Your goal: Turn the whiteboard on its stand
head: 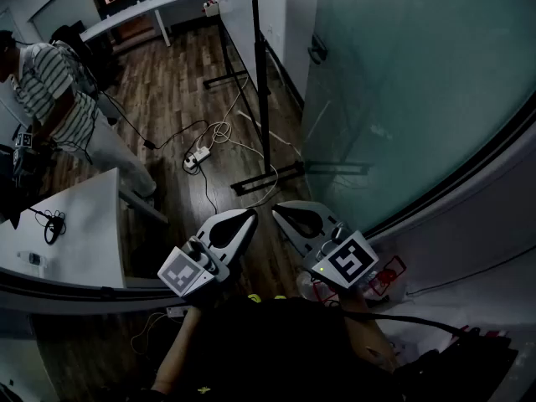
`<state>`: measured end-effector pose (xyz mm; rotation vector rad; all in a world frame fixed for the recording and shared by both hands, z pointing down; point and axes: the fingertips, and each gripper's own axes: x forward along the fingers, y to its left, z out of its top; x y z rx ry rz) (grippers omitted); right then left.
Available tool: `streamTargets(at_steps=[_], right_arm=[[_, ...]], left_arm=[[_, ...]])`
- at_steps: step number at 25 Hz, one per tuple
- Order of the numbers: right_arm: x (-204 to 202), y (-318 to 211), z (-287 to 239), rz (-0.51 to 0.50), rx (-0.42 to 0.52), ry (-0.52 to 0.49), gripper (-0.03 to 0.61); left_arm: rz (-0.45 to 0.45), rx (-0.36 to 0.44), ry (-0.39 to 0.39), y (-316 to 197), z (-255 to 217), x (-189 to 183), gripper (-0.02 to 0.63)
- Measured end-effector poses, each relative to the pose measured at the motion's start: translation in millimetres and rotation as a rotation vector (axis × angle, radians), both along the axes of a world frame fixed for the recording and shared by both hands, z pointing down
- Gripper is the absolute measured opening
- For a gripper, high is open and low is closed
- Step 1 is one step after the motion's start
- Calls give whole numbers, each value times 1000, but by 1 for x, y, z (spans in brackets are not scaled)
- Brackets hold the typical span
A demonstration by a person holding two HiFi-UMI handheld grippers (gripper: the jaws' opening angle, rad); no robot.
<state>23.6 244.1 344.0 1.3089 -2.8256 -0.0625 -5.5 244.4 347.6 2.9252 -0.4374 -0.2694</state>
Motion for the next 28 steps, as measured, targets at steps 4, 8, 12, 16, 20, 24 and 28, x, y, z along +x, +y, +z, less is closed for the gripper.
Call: streamTargets(at_steps=[4,8,12,16,20,24,28], right_arm=[[1,-2,2,-2,2,-2,12],[0,-2,2,-17,-4,-22,14],[2,-3,2,-28,-29,-82,14],[4,0,7,-46,-56,-134,14],[5,0,18,-33,-82,-149,14],[13,1,28,-2,-105,-146,14],[22,-7,28,15,-120,-135,14]], left_arm=[[-2,-1,1,-1,2,2,-14],[-4,-1,0,-3,4,3,-14],[-10,-11,-9,-5,8,3,-13],[-13,-50,-16,-3,18,0,-14],[-34,-97,-42,1,37,-9,-14],[-66,-126,-32,6,47,-14,-14],[-120,-124,-19,-2,37,-24,-13]])
